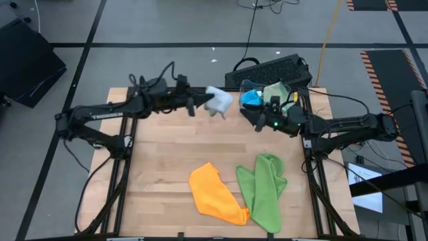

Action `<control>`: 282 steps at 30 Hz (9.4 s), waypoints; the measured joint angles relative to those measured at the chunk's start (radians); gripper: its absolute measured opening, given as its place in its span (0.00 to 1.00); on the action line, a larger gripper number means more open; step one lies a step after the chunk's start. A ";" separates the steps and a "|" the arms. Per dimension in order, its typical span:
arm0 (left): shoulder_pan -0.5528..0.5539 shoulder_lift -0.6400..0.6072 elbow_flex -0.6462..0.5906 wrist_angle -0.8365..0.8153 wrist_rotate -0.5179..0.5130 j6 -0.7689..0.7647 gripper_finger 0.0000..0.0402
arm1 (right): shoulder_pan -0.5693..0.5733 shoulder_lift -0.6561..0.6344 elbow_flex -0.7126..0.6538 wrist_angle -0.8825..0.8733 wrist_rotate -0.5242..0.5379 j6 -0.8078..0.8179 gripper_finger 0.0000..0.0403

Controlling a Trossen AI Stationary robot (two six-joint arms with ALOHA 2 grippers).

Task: Fold microfiber towels
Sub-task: Put the grey microfiber towel into the transparent bin

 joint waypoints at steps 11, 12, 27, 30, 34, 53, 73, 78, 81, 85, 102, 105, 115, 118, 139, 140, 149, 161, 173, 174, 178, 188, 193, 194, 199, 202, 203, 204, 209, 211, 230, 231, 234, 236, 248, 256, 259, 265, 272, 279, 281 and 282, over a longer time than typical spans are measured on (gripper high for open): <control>0.090 0.291 0.308 0.000 0.089 0.038 0.03 | -0.124 -0.116 0.001 -0.212 -0.046 0.434 0.70; 0.098 0.313 0.337 0.001 0.107 0.037 0.03 | -0.138 -0.121 0.001 -0.229 -0.065 0.438 0.70; 0.191 0.491 0.519 0.044 0.179 -0.035 0.04 | -0.451 -0.103 0.001 -0.099 -0.340 0.741 0.75; 0.204 0.494 0.519 0.042 0.175 -0.041 0.04 | -0.509 -0.076 0.001 -0.034 -0.377 0.802 0.76; 0.216 0.493 0.519 0.053 0.159 -0.045 0.03 | -0.557 -0.017 0.001 0.039 -0.426 0.874 0.78; 0.251 0.532 0.519 0.150 0.181 -0.035 0.03 | -0.732 0.095 0.002 0.107 -0.878 0.912 0.82; 0.319 0.533 0.519 0.342 0.622 -0.276 0.04 | -0.783 -0.067 0.048 -0.042 -0.738 -0.238 0.84; 0.305 0.533 0.519 0.362 0.612 -0.341 0.04 | -0.724 -0.068 0.052 -0.010 -0.706 -0.464 0.84; 0.291 0.532 0.519 0.392 0.604 -0.373 0.05 | -0.706 -0.063 0.051 -0.020 -0.684 -0.535 0.84; 0.276 0.532 0.519 0.395 0.592 -0.404 0.04 | -0.658 -0.037 0.051 -0.004 -0.684 -0.577 0.84; 0.252 0.532 0.519 0.401 0.469 -0.522 0.04 | -0.534 0.191 0.156 0.127 -0.525 -0.496 0.89; 0.241 0.532 0.519 0.401 0.455 -0.521 0.05 | -0.535 0.261 0.190 0.175 -0.536 -0.465 0.88; 0.256 0.532 0.519 0.441 0.466 -0.538 0.05 | -0.540 0.334 0.246 0.232 -0.555 -0.288 0.52; 0.280 0.531 0.518 0.461 0.518 -0.533 0.05 | -0.559 0.316 0.246 0.222 -0.608 -0.218 0.33; 0.278 0.531 0.518 0.120 0.583 -0.107 0.06 | -0.726 0.283 0.246 0.210 -0.963 0.322 0.07; 0.282 0.531 0.518 0.120 0.569 -0.107 0.06 | -0.732 0.283 0.246 0.213 -0.974 0.338 0.09; 0.307 0.531 0.518 0.155 0.504 -0.146 0.06 | -0.786 0.283 0.245 0.218 -1.057 0.425 0.30; 0.259 0.531 0.518 0.157 0.331 -0.130 0.06 | -0.794 0.283 0.245 0.273 -1.053 0.518 0.63; 0.285 0.531 0.518 0.165 0.260 -0.184 0.06 | -0.795 0.283 0.245 0.295 -1.068 0.615 0.72; 0.285 0.531 0.518 0.165 0.255 -0.189 0.06 | -0.795 0.283 0.245 0.295 -1.059 0.621 0.71; 0.264 0.531 0.518 0.165 0.219 -0.189 0.06 | -0.795 0.283 0.245 0.320 -1.043 0.637 0.71; 0.185 0.531 0.518 0.157 0.080 -0.053 0.06 | -0.791 0.283 0.245 0.335 -1.021 0.593 0.71; 0.173 0.531 0.519 0.106 0.017 0.029 0.06 | -0.792 0.284 0.245 0.327 -1.028 0.635 0.71; 0.173 0.531 0.519 0.106 0.009 0.033 0.06 | -0.792 0.284 0.245 0.327 -1.035 0.645 0.71; 0.172 0.531 0.519 0.111 -0.043 0.045 0.06 | -0.792 0.284 0.245 0.330 -1.062 0.665 0.71; 0.175 0.531 0.519 0.105 -0.071 0.065 0.06 | -0.792 0.284 0.245 0.330 -1.053 0.674 0.71; 0.175 0.531 0.519 0.104 -0.081 0.068 0.06 | -0.792 0.284 0.245 0.330 -1.050 0.675 0.71; 0.175 0.531 0.519 0.104 -0.085 0.069 0.06 | -0.792 0.284 0.245 0.330 -1.049 0.679 0.71; 0.165 0.532 0.519 0.111 -0.086 0.124 0.06 | -0.786 0.284 0.245 0.322 -1.044 0.689 0.71; 0.157 0.532 0.519 0.113 -0.091 0.151 0.06 | -0.778 0.284 0.245 0.321 -1.024 0.688 0.71; 0.122 0.531 0.520 0.074 -0.207 0.385 0.07 | -0.755 0.306 0.244 0.324 -0.970 0.695 0.71; 0.125 0.531 0.520 0.074 -0.212 0.385 0.07 | -0.755 0.306 0.244 0.327 -0.968 0.702 0.71; 0.127 0.531 0.520 0.074 -0.262 0.387 0.07 | -0.755 0.306 0.244 0.331 -0.967 0.720 0.71; 0.126 0.532 0.518 0.082 -0.305 0.399 0.07 | -0.755 0.306 0.244 0.331 -0.962 0.742 0.71; 0.105 0.499 0.517 0.128 -0.301 0.495 0.07 | -0.755 0.306 0.245 0.305 -0.920 0.715 0.71; 0.106 0.413 0.518 0.012 -0.336 0.573 0.07 | -0.755 0.305 0.245 0.292 -0.914 0.655 0.71; 0.124 0.405 0.519 -0.044 -0.308 0.569 0.07 | -0.755 0.305 0.245 0.323 -0.917 0.613 0.71; 0.134 0.405 0.518 -0.081 -0.278 0.540 0.07 | -0.753 0.305 0.245 0.336 -0.930 0.533 0.71; 0.142 0.405 0.518 -0.100 -0.309 0.505 0.07 | -0.739 0.303 0.245 0.273 -0.921 0.355 0.73; 0.144 0.405 0.518 -0.106 -0.321 0.504 0.07 | -0.719 0.257 0.245 0.061 -0.909 0.047 0.80; 0.148 0.405 0.518 -0.108 -0.321 0.504 0.07 | -0.719 0.224 0.245 -0.040 -0.872 -0.071 0.82; 0.150 0.405 0.518 -0.108 -0.322 0.504 0.07 | -0.719 0.207 0.245 -0.090 -0.853 -0.131 0.83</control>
